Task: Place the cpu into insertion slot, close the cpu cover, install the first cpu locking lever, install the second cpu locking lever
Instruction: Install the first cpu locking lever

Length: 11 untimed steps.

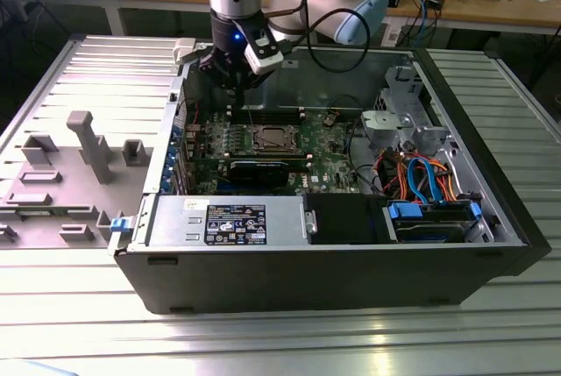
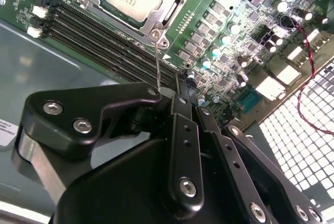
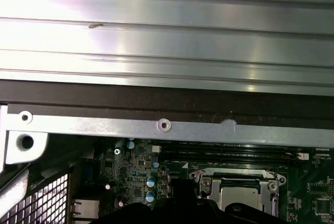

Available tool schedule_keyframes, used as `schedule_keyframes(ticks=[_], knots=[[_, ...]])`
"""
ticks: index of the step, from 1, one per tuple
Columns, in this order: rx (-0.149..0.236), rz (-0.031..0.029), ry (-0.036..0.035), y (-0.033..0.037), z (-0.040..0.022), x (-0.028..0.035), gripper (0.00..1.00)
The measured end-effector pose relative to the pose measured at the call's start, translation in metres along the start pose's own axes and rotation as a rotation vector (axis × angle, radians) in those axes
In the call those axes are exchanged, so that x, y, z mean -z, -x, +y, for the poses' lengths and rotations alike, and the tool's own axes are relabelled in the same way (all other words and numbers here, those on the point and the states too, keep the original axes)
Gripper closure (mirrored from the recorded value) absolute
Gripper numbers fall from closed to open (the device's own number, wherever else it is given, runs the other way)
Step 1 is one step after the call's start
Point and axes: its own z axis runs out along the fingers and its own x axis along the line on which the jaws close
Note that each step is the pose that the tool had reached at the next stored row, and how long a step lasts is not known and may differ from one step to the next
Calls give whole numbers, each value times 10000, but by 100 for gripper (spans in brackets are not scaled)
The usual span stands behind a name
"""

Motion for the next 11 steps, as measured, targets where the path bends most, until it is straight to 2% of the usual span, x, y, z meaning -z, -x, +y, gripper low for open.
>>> schedule_keyframes(ticks=[11], knots=[[0, 0, 0, 100, -5, -2, 89]])
